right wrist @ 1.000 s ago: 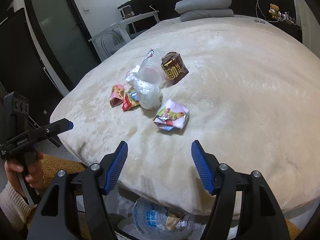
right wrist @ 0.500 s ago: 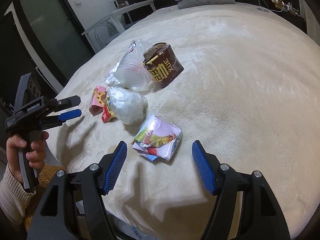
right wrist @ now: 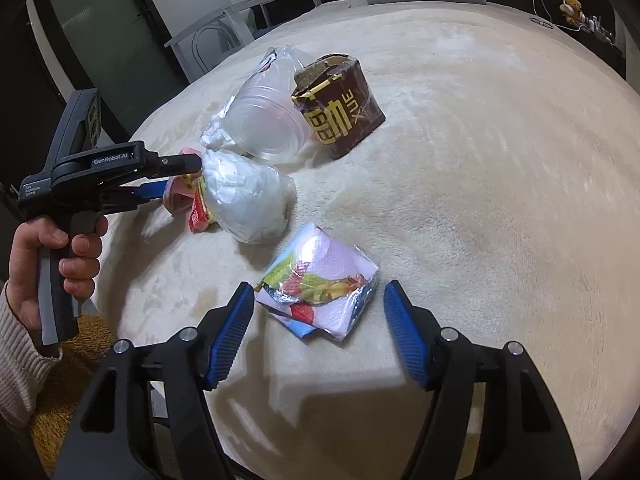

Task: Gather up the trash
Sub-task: 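Grasp the pink snack box with the left tool while the right tool grasps the foil wrapper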

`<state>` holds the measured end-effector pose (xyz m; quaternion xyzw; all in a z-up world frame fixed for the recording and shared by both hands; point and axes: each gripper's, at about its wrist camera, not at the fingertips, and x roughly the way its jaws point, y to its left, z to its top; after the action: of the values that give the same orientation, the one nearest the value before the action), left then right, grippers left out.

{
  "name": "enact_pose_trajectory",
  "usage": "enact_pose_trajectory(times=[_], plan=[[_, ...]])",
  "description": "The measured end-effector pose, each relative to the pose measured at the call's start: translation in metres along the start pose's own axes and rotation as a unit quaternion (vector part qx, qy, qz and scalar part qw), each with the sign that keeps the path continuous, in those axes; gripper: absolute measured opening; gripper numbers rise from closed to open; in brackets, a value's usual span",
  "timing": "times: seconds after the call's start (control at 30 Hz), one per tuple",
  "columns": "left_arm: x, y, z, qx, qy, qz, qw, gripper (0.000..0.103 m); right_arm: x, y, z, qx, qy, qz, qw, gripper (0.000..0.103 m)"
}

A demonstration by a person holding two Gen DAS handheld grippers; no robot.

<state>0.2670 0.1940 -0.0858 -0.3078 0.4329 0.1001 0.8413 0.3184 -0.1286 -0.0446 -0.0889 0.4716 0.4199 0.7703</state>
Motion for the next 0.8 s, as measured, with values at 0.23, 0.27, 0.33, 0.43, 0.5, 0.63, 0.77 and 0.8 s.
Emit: enact_pose_trajectory(times=[0.23,0.27,0.33,0.43,0.5,0.63,0.77,0.8], plan=[[-0.005,0.002,-0.003,0.012,-0.015,0.003,0.9998,0.041,0.001,0.010,0.000,-0.019,-0.004,-0.014,1.000,0.060],[-0.009,0.003,-0.006,0.012,-0.018,0.002,0.9998,0.041,-0.001,0.011,0.000,-0.018,-0.006,-0.012,1.000,0.060],[-0.013,0.003,-0.010,0.015,-0.023,-0.001,0.9996,0.040,-0.003,0.010,0.001,-0.019,-0.011,-0.012,1.000,0.060],[-0.023,0.002,-0.021,0.017,-0.031,-0.012,0.9993,0.040,-0.008,0.012,0.000,-0.027,-0.022,-0.017,0.999,0.060],[-0.029,-0.001,-0.027,0.023,-0.038,-0.015,0.9989,0.040,-0.014,0.012,-0.003,-0.025,-0.028,-0.014,0.999,0.060],[-0.044,-0.004,-0.038,0.028,-0.056,-0.026,0.9977,0.039,-0.026,0.015,-0.011,-0.021,-0.041,-0.013,0.999,0.060],[-0.062,-0.007,-0.048,0.035,-0.076,-0.039,0.9957,0.039,-0.040,0.017,-0.019,-0.015,-0.054,-0.009,0.998,0.060],[-0.065,-0.008,-0.051,0.036,-0.080,-0.043,0.9952,0.039,-0.043,0.018,-0.020,-0.014,-0.057,-0.008,0.998,0.060]])
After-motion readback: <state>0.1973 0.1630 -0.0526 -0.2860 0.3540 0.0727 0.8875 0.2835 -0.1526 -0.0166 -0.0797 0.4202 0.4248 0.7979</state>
